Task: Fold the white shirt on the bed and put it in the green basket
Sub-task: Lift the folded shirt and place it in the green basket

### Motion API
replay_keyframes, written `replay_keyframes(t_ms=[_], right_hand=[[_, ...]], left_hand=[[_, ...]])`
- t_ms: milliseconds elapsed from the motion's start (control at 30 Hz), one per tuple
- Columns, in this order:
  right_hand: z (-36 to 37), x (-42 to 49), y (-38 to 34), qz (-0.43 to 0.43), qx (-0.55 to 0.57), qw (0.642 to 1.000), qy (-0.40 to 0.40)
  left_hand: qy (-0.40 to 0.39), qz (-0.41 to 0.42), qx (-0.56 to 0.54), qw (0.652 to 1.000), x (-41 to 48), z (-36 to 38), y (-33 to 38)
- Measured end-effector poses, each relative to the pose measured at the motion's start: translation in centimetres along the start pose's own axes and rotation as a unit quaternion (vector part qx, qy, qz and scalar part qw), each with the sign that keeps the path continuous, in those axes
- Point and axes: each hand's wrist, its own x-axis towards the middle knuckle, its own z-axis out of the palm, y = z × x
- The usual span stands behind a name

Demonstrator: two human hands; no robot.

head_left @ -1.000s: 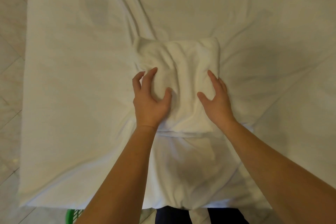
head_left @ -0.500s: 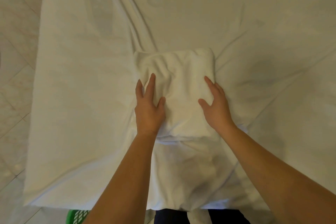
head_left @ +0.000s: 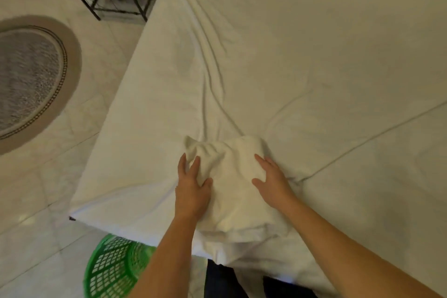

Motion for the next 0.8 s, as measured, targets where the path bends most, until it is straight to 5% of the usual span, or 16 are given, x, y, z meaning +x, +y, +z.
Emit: replay_keyframes(t_ms=[400,800], right_hand=[[4.6,-8.5,-3.1,-0.073,-0.114,0.976,-0.172],[18.4,-11.8,-10.5,-0.143,-0.196,0.942,-0.233]], left_hand=[[0.092,-0.128,-0.040,0.987,-15.5,-3.2,-6.8],[0.158,-0.226,-0.074,0.958,-21.7,-9.3,-20.2]])
